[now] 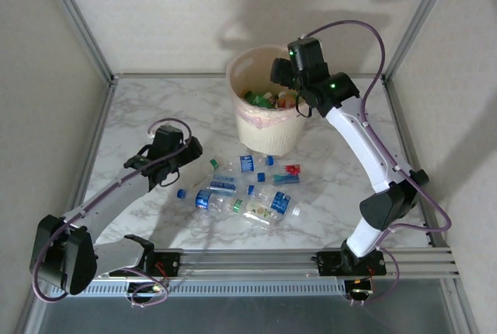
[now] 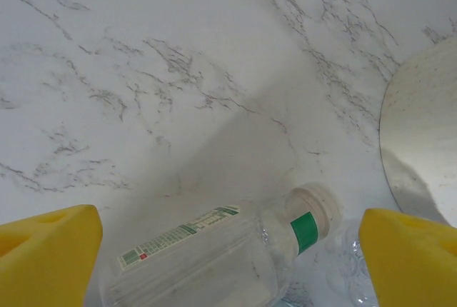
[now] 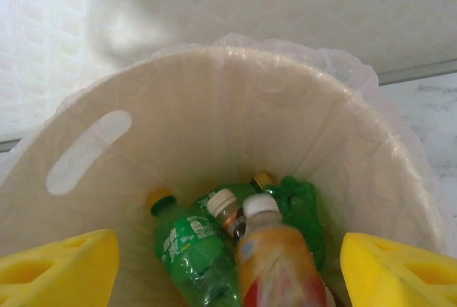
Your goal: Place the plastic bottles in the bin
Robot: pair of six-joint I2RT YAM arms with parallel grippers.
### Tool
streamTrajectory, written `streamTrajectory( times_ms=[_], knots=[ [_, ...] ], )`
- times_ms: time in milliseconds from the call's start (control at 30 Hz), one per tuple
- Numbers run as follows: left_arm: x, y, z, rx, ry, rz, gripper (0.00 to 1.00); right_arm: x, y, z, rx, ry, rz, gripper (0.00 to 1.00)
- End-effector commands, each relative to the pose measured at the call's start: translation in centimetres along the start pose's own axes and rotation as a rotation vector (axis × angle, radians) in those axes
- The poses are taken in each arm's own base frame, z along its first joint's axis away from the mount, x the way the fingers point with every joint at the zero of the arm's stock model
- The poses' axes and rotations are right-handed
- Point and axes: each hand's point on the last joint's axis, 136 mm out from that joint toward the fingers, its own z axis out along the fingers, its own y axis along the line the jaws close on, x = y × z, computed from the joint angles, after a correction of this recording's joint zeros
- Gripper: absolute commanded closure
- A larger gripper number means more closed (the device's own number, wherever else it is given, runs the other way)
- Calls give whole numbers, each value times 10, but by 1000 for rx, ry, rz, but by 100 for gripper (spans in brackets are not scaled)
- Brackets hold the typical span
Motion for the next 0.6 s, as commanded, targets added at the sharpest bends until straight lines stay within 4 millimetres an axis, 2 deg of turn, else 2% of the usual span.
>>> streamTrajectory(
  times_ms=[0, 133, 233, 367, 567],
  knots=[
    [-2, -5, -4, -5, 0, 46, 7, -13, -9, -16, 14, -46, 24, 14],
    [1, -9, -5, -2, 16, 83, 7, -22, -10, -41, -28, -74, 56, 13],
    [6, -13, -8, 1, 37, 130, 6, -20, -12, -65, -87, -90, 89, 12],
    [18, -15, -7, -1, 76, 184, 6, -1, -19, -87, -138, -73, 120, 10],
    [38, -12, 2, -39, 131, 268, 4, 35, -32, -103, -176, -31, 157, 9]
  ],
)
